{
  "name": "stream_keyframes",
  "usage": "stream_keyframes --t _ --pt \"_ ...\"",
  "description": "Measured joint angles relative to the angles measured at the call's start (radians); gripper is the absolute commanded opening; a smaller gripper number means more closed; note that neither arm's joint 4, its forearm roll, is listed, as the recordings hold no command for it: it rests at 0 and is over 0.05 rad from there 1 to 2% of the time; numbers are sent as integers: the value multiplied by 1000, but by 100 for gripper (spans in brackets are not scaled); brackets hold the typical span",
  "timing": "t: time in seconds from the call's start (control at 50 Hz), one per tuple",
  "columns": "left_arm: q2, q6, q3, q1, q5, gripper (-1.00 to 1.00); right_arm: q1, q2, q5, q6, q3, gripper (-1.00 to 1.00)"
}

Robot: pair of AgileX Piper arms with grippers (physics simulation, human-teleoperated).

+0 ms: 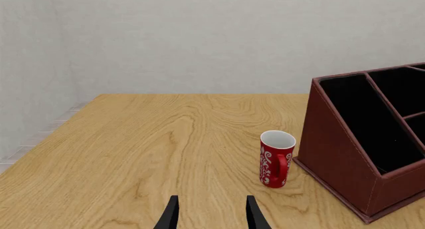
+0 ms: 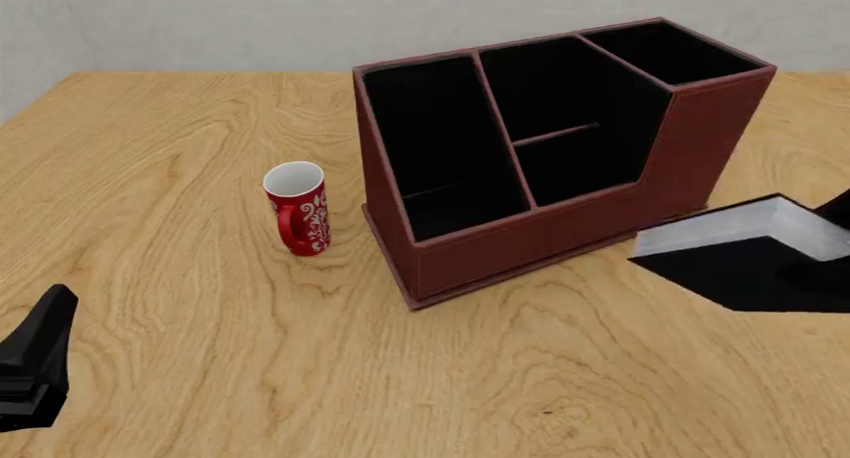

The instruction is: Pick up the book and place it in the left compartment of the caddy.

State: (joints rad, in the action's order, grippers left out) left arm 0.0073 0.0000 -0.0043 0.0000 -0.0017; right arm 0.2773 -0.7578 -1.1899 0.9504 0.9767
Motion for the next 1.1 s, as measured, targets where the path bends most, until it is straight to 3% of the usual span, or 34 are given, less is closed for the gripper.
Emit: stream_keyframes --t 0.24,0.54,0.8,1.1 --pt "0 0 0 0 0 100 170 -90 -25 -255 156 -100" --pt "0 0 0 0 0 100 372 -251 -30 -506 367 -100" --pt "0 0 0 0 0 100 471 -376 -30 -619 518 -100" --pt "0 0 0 0 0 100 476 -493 -30 -654 635 -100"
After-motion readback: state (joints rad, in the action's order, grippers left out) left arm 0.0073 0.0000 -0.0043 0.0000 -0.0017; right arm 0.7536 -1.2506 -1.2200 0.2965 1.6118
